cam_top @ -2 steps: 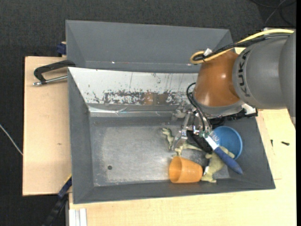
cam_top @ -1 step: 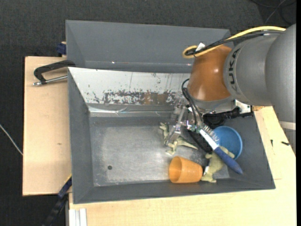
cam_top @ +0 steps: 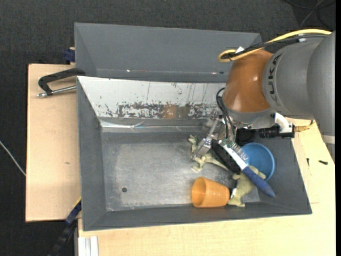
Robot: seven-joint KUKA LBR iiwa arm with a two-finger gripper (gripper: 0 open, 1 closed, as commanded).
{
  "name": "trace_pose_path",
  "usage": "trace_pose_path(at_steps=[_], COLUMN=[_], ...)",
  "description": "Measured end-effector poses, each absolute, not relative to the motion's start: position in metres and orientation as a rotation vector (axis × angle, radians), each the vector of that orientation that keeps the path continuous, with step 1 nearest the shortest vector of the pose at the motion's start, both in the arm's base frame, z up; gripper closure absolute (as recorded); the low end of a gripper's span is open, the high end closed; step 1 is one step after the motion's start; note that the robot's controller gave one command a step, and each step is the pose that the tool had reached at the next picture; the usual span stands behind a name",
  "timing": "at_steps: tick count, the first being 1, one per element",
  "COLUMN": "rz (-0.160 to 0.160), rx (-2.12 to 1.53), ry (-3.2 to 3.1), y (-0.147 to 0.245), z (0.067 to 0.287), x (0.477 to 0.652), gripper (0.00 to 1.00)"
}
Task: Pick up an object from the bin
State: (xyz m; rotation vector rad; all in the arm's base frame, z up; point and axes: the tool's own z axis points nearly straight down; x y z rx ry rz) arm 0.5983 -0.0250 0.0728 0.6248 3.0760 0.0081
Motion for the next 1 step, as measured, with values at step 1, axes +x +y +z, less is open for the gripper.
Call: trace_pose_path(at_steps=[1], rz=[0.004], rx=[0.973], ry=[2.980], y=[-0.0161], z=[0.0733], x=[0.5895], gripper=[0.00])
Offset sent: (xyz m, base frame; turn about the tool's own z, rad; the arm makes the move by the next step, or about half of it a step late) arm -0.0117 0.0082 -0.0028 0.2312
